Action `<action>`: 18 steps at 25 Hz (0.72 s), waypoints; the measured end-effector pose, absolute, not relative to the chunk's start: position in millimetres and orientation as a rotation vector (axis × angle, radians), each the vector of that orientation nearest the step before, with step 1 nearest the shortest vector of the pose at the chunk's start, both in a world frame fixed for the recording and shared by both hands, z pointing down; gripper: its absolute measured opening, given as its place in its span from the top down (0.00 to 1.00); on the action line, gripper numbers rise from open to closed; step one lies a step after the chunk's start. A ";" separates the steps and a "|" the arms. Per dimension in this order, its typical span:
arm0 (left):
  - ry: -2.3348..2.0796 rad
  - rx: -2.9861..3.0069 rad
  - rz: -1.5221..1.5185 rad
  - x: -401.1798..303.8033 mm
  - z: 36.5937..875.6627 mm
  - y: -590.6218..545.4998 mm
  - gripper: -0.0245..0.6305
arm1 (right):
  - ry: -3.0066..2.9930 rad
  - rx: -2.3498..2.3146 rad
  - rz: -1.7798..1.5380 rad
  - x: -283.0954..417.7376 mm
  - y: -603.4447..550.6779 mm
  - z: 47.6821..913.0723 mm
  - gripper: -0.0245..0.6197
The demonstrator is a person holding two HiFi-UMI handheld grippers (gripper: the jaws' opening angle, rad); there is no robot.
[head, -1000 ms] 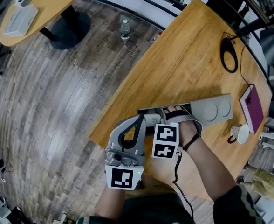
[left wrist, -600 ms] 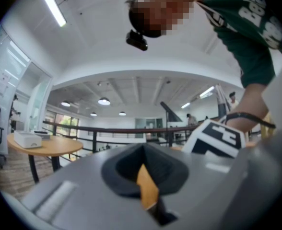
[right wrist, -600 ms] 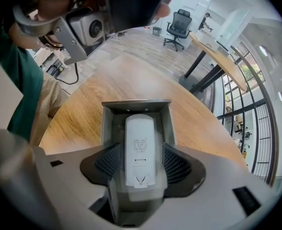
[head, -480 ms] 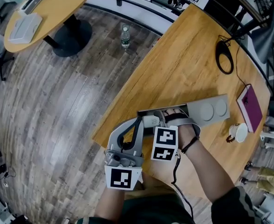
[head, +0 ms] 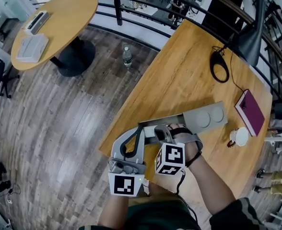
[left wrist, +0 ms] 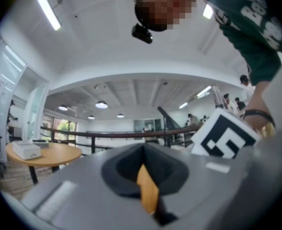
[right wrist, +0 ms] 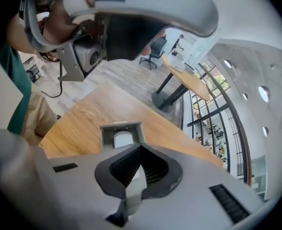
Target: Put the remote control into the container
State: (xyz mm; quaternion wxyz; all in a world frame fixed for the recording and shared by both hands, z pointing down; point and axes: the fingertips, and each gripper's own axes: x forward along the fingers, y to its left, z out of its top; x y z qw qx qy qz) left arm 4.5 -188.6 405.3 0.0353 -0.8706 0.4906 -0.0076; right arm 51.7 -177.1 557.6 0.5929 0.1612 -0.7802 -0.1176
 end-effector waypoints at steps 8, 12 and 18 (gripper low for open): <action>1.489 -2.677 -0.048 11.6 373.2 -177.3 0.97 | -2.131 0.829 -0.165 50.6 -183.3 474.5 0.94; 1.473 -2.659 -0.014 14.6 348.1 -173.2 0.97 | -2.270 1.002 -0.130 50.1 -188.4 428.7 0.94; 1.459 -2.640 0.031 13.5 311.7 -168.5 0.97 | -2.432 1.164 -0.135 41.1 -181.8 370.2 0.94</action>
